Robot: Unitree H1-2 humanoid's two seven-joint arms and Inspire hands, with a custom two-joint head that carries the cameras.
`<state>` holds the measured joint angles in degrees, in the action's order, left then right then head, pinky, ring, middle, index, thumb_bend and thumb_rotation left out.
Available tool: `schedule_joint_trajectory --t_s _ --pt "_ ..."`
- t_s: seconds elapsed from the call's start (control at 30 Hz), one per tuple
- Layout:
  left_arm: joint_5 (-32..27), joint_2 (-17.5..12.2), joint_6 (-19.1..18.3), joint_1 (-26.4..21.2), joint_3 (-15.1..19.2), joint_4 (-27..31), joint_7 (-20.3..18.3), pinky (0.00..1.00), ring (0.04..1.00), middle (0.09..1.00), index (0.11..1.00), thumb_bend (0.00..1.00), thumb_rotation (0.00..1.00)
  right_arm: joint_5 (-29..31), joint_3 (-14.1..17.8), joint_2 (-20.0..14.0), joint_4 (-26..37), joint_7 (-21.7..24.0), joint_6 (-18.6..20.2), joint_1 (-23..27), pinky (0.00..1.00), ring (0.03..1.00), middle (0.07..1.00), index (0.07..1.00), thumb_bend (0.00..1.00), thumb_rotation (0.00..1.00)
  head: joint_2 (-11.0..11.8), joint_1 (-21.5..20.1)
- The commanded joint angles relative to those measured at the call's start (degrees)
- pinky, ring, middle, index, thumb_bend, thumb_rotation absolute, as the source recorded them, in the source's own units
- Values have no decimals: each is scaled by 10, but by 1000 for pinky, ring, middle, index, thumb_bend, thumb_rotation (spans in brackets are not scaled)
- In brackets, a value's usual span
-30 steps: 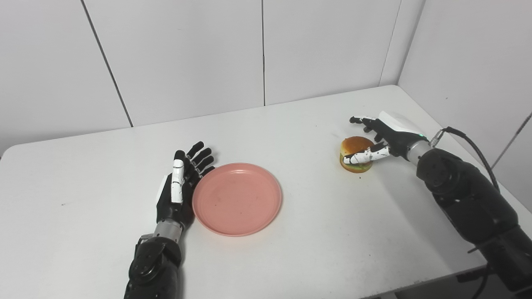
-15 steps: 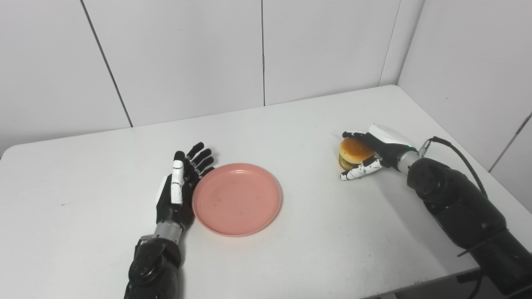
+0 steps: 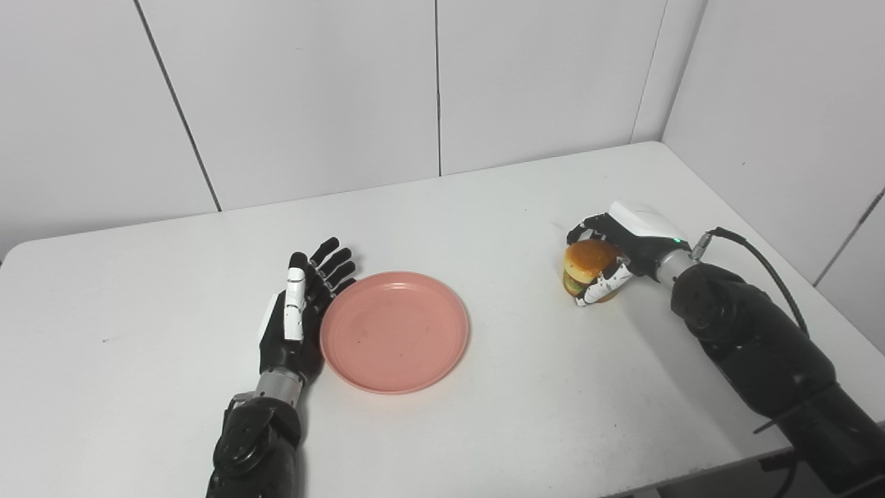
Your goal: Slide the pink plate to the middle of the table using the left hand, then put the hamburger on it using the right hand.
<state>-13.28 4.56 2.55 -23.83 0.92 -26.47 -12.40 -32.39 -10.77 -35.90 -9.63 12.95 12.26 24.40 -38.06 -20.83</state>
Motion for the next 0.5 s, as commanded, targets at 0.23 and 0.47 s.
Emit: schedule_joint_trajectory --t_s 0.23,0.47 --pt "0 0 -17 12 0 -5 2 844 873 859 837 638 995 5 30 13 13 -70 -49 12 213 297 474 551 547 0 0 1" --pt "-1 1 -24 13 0 -2 3 847 871 857 836 636 993 6 48 46 37 -120 -66 11 172 251 471 485 523 0 -4 5"
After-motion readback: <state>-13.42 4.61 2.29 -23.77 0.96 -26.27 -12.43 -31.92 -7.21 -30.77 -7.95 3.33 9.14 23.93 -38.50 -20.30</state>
